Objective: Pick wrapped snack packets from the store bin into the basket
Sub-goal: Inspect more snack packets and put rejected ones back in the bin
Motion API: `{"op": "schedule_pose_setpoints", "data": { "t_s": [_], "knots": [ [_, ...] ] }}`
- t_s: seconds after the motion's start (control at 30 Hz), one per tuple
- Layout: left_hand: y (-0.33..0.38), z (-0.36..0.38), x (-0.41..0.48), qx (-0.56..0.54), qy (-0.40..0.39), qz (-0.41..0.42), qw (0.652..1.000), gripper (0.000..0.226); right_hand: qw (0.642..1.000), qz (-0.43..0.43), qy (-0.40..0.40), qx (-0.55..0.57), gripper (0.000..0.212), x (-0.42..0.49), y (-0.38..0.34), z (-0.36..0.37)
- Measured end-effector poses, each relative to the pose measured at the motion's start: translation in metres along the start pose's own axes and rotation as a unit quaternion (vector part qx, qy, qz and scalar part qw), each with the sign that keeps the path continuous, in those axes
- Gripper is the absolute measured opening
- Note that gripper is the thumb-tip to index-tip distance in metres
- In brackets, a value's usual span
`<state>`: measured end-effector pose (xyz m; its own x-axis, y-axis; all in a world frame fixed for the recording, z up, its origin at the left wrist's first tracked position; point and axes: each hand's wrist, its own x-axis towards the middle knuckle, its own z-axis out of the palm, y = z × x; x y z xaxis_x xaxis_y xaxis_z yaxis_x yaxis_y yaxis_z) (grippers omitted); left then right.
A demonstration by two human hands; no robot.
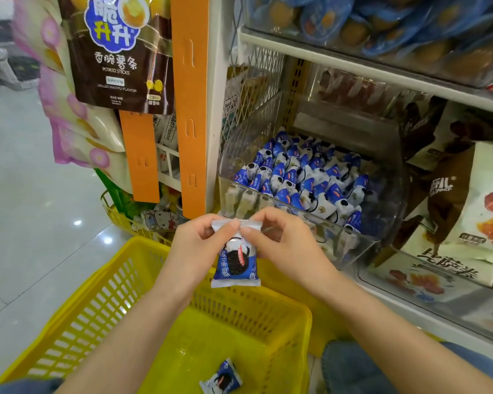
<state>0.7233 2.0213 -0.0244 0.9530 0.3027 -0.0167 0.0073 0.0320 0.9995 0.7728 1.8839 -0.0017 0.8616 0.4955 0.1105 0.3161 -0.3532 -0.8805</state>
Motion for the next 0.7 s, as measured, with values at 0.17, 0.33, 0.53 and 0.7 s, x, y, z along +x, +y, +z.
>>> {"op": "schedule_pose_setpoints", "data": {
  "t_s": [0.17,0.33,0.53,0.7],
  "knots": [
    [0.001,-0.003,0.002,0.002,-0.023,-0.029,0.999,0.021,0.982,-0.096,0.028,-0.161,0.010,-0.004,0.003,0.002],
    [0.000,-0.001,0.000,0.035,-0.011,0.001,0.999,0.011,0.999,-0.017,0.037,-0.022,0.017,-0.002,0.000,0.000],
    [-0.010,0.003,0.000,0.236,0.058,0.012,0.970,0.015,0.992,-0.033,0.125,-0.012,0.007,-0.001,-0.004,-0.009],
    [0.002,-0.002,0.001,-0.106,-0.047,-0.176,0.977,0.038,0.986,-0.100,0.120,-0.052,0.015,-0.005,-0.005,-0.006]
  ]
}}
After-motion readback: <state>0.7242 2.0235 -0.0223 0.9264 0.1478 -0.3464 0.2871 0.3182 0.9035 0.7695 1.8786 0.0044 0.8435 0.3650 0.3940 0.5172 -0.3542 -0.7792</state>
